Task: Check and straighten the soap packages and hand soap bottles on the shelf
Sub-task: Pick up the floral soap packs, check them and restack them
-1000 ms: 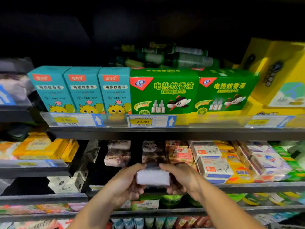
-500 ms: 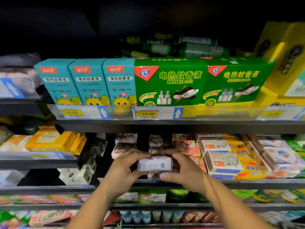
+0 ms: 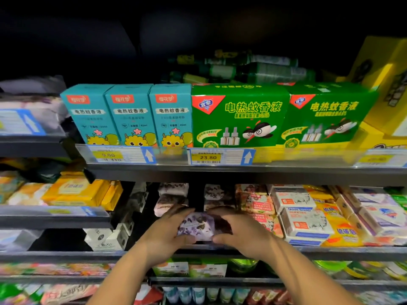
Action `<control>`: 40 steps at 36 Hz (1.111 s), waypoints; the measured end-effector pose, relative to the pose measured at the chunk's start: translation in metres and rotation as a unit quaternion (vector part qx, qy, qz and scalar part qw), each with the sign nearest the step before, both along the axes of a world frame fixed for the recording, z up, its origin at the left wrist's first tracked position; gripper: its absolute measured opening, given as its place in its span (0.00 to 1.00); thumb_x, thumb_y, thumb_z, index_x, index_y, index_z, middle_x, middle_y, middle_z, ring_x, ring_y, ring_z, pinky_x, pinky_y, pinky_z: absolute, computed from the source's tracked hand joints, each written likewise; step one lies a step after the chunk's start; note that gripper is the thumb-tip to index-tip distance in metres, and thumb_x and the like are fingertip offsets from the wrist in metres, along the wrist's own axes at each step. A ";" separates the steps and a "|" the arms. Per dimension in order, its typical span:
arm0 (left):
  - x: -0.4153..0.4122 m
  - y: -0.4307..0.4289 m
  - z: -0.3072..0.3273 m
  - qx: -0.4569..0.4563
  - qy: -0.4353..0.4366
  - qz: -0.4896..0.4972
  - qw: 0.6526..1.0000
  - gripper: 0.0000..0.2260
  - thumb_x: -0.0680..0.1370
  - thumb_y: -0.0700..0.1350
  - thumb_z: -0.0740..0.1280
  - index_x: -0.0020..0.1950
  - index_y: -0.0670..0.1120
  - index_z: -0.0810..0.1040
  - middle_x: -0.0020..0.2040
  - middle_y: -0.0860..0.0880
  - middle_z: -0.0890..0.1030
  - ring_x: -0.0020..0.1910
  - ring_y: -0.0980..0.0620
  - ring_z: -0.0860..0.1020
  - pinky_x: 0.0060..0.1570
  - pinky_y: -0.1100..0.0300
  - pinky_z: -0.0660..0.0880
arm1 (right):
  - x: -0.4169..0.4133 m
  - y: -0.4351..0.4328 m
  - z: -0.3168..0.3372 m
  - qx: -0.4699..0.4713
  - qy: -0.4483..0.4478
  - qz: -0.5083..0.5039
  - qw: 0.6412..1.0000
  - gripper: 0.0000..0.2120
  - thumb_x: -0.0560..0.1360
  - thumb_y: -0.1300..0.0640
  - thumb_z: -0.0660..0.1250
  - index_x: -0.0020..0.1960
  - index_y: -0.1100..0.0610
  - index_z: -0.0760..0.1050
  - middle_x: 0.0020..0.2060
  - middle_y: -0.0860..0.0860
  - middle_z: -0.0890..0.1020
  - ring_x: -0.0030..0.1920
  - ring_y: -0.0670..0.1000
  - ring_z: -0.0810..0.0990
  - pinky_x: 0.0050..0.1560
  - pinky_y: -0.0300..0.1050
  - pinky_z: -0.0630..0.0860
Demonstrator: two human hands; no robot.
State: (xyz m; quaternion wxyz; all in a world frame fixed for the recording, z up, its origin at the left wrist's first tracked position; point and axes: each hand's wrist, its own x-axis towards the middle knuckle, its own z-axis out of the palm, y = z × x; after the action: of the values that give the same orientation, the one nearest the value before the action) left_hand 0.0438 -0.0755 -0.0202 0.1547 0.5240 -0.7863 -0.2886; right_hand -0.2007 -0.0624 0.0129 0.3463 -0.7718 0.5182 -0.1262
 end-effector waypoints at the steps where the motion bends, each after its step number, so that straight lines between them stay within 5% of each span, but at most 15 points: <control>1: 0.004 -0.002 -0.003 -0.003 -0.015 0.010 1.000 0.31 0.77 0.56 0.69 0.77 0.61 0.60 0.75 0.59 0.61 0.73 0.56 0.64 0.69 0.60 0.66 | -0.002 -0.002 0.002 -0.019 0.049 0.011 0.999 0.29 0.77 0.48 0.70 0.75 0.41 0.64 0.68 0.41 0.74 0.66 0.43 0.73 0.56 0.31 0.68; 7: 0.033 -0.014 -0.015 -0.048 -0.019 0.038 0.998 0.27 0.77 0.47 0.72 0.74 0.56 0.67 0.70 0.60 0.65 0.70 0.55 0.68 0.68 0.61 0.67 | -0.010 -0.017 -0.017 -0.175 0.200 0.057 0.962 0.27 0.79 0.45 0.61 0.77 0.42 0.62 0.78 0.44 0.60 0.79 0.52 0.53 0.78 0.44 0.52; 10: 0.040 -0.014 -0.023 -0.037 -0.040 0.043 0.998 0.25 0.79 0.46 0.69 0.74 0.52 0.66 0.71 0.56 0.65 0.70 0.54 0.68 0.63 0.67 0.64 | -0.012 -0.024 -0.032 -0.178 0.269 0.056 0.945 0.30 0.82 0.43 0.55 0.81 0.42 0.48 0.80 0.44 0.46 0.80 0.54 0.37 0.79 0.54 0.38; 12: 0.042 -0.011 -0.030 -0.037 -0.046 0.069 0.996 0.18 0.82 0.45 0.65 0.72 0.50 0.69 0.67 0.54 0.68 0.67 0.51 0.71 0.58 0.65 0.65 | -0.012 -0.026 -0.039 -0.176 0.290 0.051 0.939 0.30 0.83 0.42 0.53 0.81 0.41 0.45 0.81 0.45 0.45 0.79 0.55 0.34 0.78 0.57 0.36; 17: 0.045 -0.009 -0.037 -0.051 -0.031 0.078 0.995 0.16 0.81 0.46 0.65 0.69 0.49 0.73 0.62 0.51 0.73 0.63 0.47 0.72 0.60 0.55 0.70 | -0.010 -0.026 -0.040 -0.179 0.318 0.064 0.929 0.27 0.83 0.43 0.54 0.80 0.38 0.50 0.80 0.41 0.52 0.80 0.57 0.37 0.76 0.60 0.34; 21: 0.037 -0.009 -0.036 -0.074 -0.117 0.087 0.986 0.22 0.80 0.60 0.59 0.73 0.56 0.69 0.69 0.53 0.71 0.69 0.47 0.67 0.63 0.51 0.70 | -0.008 -0.029 -0.028 -0.149 0.304 0.063 0.939 0.24 0.81 0.42 0.55 0.75 0.31 0.57 0.78 0.34 0.53 0.80 0.49 0.42 0.76 0.57 0.34; 24: 0.026 -0.003 -0.042 -0.075 -0.177 0.089 0.977 0.34 0.72 0.71 0.46 0.74 0.59 0.67 0.73 0.54 0.64 0.73 0.48 0.60 0.67 0.50 0.67 | -0.007 -0.036 -0.020 -0.110 0.308 0.065 0.943 0.23 0.79 0.42 0.58 0.74 0.34 0.63 0.76 0.40 0.64 0.77 0.50 0.58 0.77 0.57 0.49; 26: 0.021 0.000 -0.047 -0.089 -0.170 0.106 0.976 0.36 0.71 0.72 0.44 0.73 0.58 0.69 0.73 0.54 0.63 0.73 0.48 0.59 0.67 0.49 0.66 | -0.006 -0.047 -0.015 -0.121 0.309 0.061 0.942 0.18 0.79 0.43 0.61 0.68 0.44 0.73 0.67 0.48 0.77 0.68 0.54 0.73 0.66 0.48 0.67; 28: 0.020 0.001 -0.050 -0.128 -0.161 0.119 0.971 0.34 0.72 0.72 0.46 0.68 0.56 0.74 0.72 0.53 0.66 0.73 0.47 0.61 0.64 0.48 0.67 | -0.003 -0.058 -0.013 -0.130 0.278 0.020 0.952 0.16 0.80 0.44 0.61 0.64 0.49 0.76 0.60 0.51 0.81 0.61 0.56 0.77 0.57 0.46 0.72; 31: 0.019 0.000 -0.050 -0.169 -0.136 0.114 0.969 0.32 0.74 0.70 0.49 0.64 0.53 0.78 0.72 0.49 0.69 0.73 0.44 0.64 0.64 0.45 0.68 | 0.001 -0.072 -0.013 -0.144 0.250 -0.036 0.957 0.20 0.80 0.44 0.63 0.70 0.49 0.72 0.64 0.54 0.79 0.63 0.59 0.77 0.60 0.49 0.75; 33: 0.016 -0.002 -0.046 -0.167 -0.118 0.100 0.974 0.35 0.73 0.70 0.47 0.69 0.52 0.75 0.74 0.49 0.67 0.75 0.45 0.61 0.70 0.45 0.63 | 0.001 -0.084 -0.017 -0.135 0.244 -0.038 0.959 0.27 0.80 0.42 0.64 0.76 0.48 0.65 0.73 0.55 0.71 0.71 0.59 0.70 0.67 0.50 0.71; 36: 0.011 -0.009 -0.039 -0.133 -0.133 0.085 0.978 0.39 0.71 0.72 0.43 0.76 0.55 0.64 0.78 0.53 0.59 0.78 0.50 0.51 0.76 0.45 0.50 | -0.002 -0.099 -0.021 -0.117 0.279 -0.024 0.953 0.39 0.77 0.38 0.65 0.81 0.49 0.52 0.81 0.53 0.52 0.80 0.58 0.47 0.79 0.53 0.51; 40: 0.006 -0.018 -0.046 -0.087 -0.161 0.085 0.979 0.33 0.79 0.69 0.51 0.80 0.58 0.50 0.81 0.54 0.44 0.79 0.51 0.35 0.76 0.44 0.38 | -0.011 -0.105 -0.015 -0.056 0.275 -0.037 0.959 0.44 0.75 0.36 0.67 0.81 0.42 0.44 0.80 0.50 0.39 0.79 0.56 0.34 0.77 0.58 0.35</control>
State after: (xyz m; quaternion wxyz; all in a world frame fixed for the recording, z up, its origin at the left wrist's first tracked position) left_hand 0.0498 -0.0940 -0.0657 0.0950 0.6133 -0.7753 -0.1172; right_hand -0.2120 -0.1678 -0.0019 0.1418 -0.7753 0.6136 0.0493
